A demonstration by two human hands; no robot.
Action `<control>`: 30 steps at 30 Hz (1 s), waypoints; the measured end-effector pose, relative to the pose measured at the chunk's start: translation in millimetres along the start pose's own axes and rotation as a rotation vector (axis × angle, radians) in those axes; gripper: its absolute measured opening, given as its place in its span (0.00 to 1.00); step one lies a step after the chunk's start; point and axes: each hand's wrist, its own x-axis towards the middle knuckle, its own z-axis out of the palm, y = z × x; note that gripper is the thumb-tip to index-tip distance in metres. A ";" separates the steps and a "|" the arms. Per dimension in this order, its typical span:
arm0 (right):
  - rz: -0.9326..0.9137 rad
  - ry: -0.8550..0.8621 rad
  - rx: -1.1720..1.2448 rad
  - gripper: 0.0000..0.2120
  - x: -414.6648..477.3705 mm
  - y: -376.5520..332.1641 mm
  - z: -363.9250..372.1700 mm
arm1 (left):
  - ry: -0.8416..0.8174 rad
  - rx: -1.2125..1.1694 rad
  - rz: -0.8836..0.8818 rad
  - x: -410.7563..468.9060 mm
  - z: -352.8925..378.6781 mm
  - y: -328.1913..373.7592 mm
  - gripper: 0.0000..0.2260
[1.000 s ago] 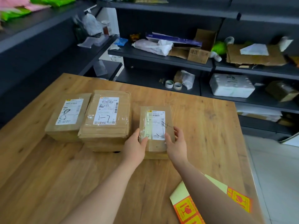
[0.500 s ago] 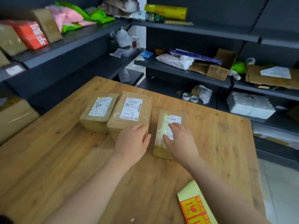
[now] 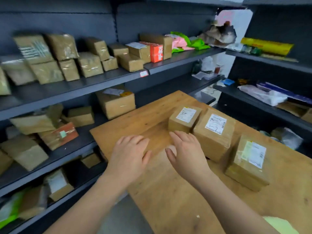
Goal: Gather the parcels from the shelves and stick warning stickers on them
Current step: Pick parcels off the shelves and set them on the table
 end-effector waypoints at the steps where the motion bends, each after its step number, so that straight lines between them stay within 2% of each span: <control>1: -0.037 -0.001 0.007 0.24 1.2 -24.1 2.1 | 0.000 0.020 -0.043 -16.1 -10.8 -16.8 0.13; 13: -0.543 -0.066 0.196 0.20 -25.1 -332.9 37.9 | 0.042 0.312 -0.571 -244.4 -157.9 -190.9 0.14; 18: -0.828 -0.152 0.250 0.22 -41.3 -441.8 50.8 | 0.094 0.385 -0.816 -329.9 -206.6 -232.9 0.17; 25: -1.114 -0.197 0.369 0.21 -66.6 -583.5 70.2 | 0.113 0.549 -1.128 -436.4 -257.2 -277.4 0.12; 30: -1.338 -0.251 0.427 0.22 -81.5 -688.3 81.2 | 0.108 0.653 -1.331 -499.1 -291.1 -312.8 0.15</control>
